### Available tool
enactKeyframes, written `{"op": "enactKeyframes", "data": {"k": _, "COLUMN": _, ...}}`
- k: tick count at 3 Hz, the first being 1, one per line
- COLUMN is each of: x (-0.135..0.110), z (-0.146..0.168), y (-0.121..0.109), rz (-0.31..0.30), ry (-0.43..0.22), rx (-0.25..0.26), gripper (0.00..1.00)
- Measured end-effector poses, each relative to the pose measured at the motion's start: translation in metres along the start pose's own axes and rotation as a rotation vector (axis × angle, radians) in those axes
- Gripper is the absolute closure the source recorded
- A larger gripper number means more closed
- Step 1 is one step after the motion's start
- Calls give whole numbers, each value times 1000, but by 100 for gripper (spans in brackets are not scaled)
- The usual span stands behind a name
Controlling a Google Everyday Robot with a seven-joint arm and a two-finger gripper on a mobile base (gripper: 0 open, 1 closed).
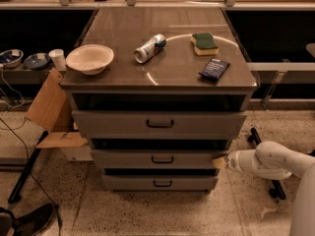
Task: Close middle drawer
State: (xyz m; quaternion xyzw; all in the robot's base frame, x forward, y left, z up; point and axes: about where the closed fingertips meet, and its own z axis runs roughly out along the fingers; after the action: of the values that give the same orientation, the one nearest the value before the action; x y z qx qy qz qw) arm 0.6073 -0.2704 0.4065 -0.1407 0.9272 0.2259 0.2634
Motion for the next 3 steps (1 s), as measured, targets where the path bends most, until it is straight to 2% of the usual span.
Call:
{"op": "enactKeyframes", "data": {"k": 1, "x": -1, "z": -3, "y": 0, "rz": 17, "ry": -57, "rx": 23, "gripper": 100}}
{"op": "enactKeyframes", "data": {"k": 3, "x": -9, "z": -4, "y": 5, "rz": 20, "ry": -119, "rx": 50, "gripper": 100}}
